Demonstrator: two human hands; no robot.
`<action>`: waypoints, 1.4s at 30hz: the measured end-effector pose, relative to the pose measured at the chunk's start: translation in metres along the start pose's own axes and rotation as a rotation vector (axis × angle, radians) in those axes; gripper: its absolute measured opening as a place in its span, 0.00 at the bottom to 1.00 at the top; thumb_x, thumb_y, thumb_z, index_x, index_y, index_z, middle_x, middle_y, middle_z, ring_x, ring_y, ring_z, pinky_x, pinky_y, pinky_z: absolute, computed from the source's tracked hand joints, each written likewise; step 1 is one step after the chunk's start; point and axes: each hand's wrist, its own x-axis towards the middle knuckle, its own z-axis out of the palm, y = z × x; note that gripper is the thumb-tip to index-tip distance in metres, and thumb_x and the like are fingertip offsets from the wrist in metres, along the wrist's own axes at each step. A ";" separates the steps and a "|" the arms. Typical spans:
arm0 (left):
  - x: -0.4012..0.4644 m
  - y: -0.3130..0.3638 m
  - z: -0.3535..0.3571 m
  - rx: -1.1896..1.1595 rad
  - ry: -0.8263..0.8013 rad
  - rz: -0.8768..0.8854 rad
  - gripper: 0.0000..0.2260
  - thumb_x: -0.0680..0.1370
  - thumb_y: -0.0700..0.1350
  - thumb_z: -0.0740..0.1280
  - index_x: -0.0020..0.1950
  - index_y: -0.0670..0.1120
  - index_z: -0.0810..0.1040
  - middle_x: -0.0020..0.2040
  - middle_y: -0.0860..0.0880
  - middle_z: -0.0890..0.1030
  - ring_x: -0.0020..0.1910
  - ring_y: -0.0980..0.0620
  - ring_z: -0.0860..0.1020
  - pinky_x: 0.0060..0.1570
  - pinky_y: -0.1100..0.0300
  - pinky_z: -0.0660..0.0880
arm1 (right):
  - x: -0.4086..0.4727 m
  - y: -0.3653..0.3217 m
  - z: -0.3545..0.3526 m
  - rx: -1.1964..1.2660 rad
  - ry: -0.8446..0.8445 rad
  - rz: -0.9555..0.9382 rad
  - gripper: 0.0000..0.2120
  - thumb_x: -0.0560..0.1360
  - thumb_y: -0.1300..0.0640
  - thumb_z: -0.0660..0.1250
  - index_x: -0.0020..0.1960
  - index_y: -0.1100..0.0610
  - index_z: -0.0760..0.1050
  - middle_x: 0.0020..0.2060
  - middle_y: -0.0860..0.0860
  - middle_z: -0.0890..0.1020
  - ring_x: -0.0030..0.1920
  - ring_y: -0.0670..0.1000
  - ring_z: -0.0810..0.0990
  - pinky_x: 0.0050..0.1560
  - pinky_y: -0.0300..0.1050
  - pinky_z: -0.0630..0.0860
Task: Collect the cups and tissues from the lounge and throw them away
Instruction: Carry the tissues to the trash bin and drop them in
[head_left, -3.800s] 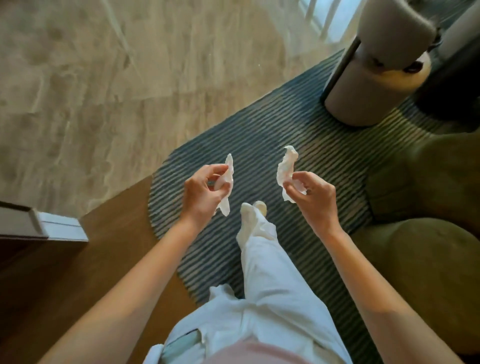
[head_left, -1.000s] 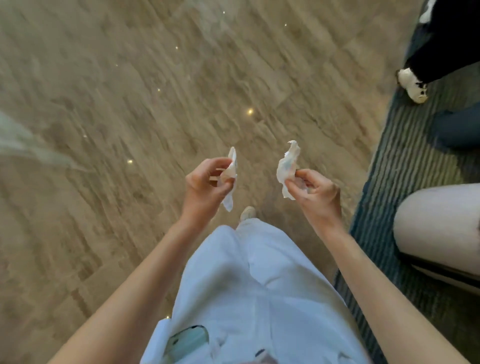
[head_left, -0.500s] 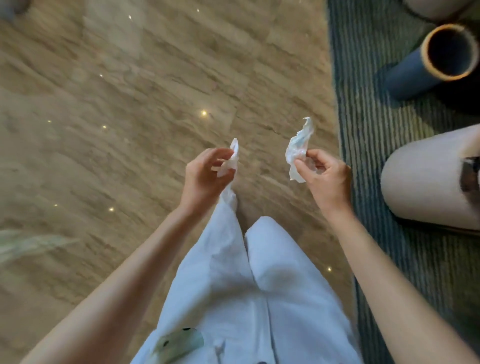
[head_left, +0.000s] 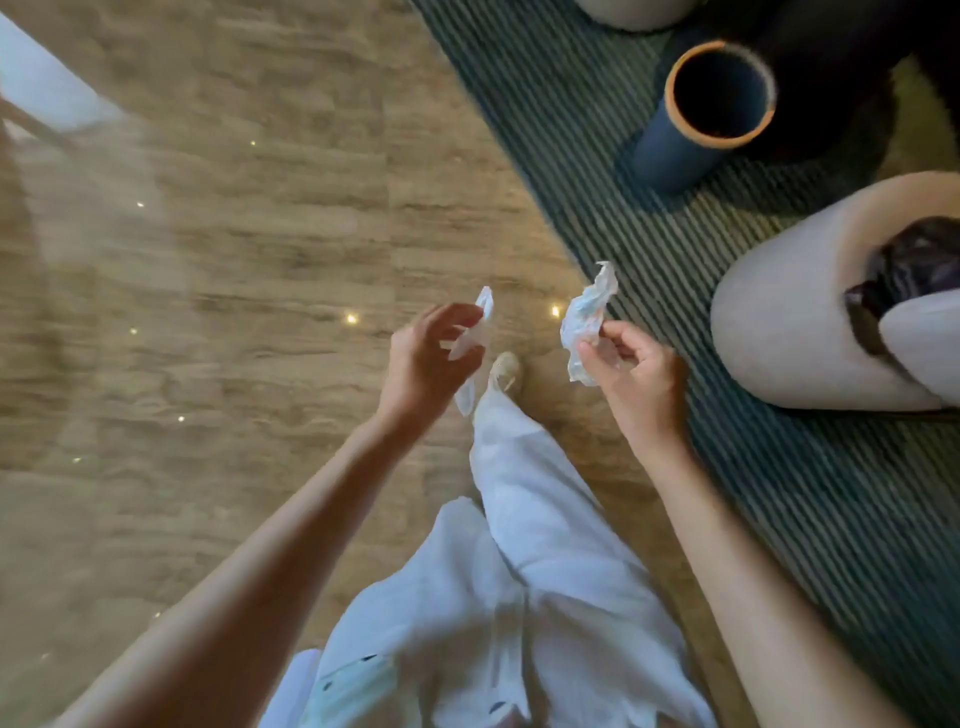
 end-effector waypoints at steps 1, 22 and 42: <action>0.025 0.010 0.004 0.010 -0.015 0.012 0.14 0.70 0.35 0.71 0.53 0.47 0.81 0.46 0.55 0.81 0.41 0.68 0.77 0.40 0.75 0.73 | 0.021 -0.003 -0.004 0.001 0.020 0.008 0.08 0.71 0.52 0.72 0.46 0.56 0.82 0.37 0.48 0.84 0.38 0.46 0.80 0.39 0.44 0.75; 0.466 0.190 0.097 0.155 -0.376 0.410 0.14 0.70 0.35 0.72 0.55 0.42 0.81 0.49 0.50 0.80 0.44 0.55 0.78 0.45 0.70 0.74 | 0.407 -0.067 -0.054 0.055 0.376 0.195 0.09 0.71 0.52 0.72 0.46 0.57 0.81 0.37 0.51 0.83 0.39 0.50 0.80 0.41 0.53 0.77; 0.725 0.250 0.382 0.384 -0.835 0.427 0.16 0.72 0.37 0.71 0.60 0.43 0.79 0.56 0.45 0.81 0.52 0.52 0.79 0.53 0.66 0.74 | 0.643 0.066 -0.121 0.208 0.661 0.594 0.10 0.72 0.54 0.71 0.52 0.56 0.81 0.43 0.49 0.84 0.45 0.50 0.82 0.48 0.56 0.80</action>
